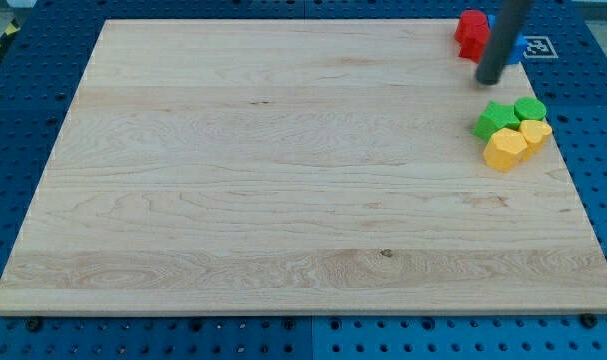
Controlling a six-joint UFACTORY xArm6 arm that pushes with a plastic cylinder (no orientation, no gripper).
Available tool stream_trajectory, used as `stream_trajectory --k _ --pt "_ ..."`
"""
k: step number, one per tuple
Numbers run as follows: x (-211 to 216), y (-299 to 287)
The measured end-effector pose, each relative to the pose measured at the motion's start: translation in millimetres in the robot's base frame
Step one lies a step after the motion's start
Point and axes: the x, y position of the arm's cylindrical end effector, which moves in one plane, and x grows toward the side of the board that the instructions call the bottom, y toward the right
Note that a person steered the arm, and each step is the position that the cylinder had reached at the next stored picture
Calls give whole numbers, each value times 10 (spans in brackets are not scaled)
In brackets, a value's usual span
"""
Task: Separate the green blocks from the yellow blocks
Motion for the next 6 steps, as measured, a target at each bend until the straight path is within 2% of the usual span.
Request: stream_trajectory --k 1,2,3,4,5,6 --pt "200 471" --pt "688 486" --pt "844 -60" --pt "907 -858" --pt "1033 -1010" --pt "1033 -914"
